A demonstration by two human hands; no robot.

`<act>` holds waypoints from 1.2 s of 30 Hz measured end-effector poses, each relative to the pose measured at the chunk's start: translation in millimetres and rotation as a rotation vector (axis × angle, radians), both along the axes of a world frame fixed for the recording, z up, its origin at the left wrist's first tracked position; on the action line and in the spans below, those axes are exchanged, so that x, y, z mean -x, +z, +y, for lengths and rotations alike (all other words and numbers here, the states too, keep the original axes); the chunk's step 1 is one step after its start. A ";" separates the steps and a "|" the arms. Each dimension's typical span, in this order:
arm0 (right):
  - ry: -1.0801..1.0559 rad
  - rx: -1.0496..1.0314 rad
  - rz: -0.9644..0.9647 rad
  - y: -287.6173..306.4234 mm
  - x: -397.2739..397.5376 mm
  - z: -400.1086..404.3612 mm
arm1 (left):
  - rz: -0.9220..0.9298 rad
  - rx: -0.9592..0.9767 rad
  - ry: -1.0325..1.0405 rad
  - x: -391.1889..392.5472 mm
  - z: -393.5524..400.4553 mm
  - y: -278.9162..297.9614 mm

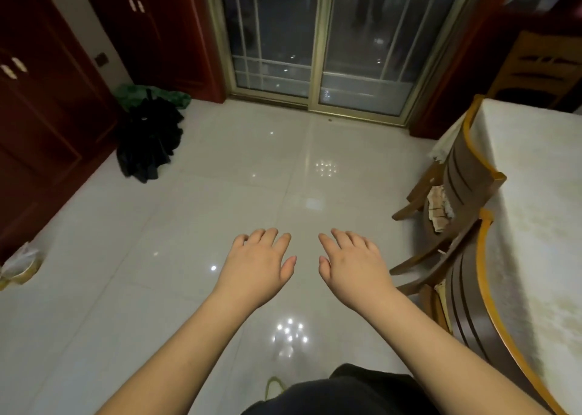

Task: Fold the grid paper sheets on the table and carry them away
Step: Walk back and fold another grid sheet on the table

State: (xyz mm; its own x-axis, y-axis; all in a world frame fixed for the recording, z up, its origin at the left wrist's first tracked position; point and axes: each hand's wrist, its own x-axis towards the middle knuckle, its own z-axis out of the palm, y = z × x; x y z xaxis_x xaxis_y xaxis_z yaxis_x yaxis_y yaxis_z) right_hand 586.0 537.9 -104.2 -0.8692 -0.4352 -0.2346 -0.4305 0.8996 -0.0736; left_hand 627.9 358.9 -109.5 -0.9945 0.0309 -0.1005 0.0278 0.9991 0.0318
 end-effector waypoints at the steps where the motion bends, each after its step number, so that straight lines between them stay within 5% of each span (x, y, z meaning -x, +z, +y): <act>1: -0.014 -0.010 -0.002 -0.4 10.7 -1.1 | -0.003 -0.016 -0.019 15.0 -1.4 0.2; 23: -0.354 0.038 -0.018 5.2 329.3 117.0 | -0.152 -0.030 -0.292 372.4 82.2 0.0; 36: -0.465 0.009 -0.075 -3.8 514.7 77.1 | -0.163 -0.054 -0.429 587.4 59.5 -13.2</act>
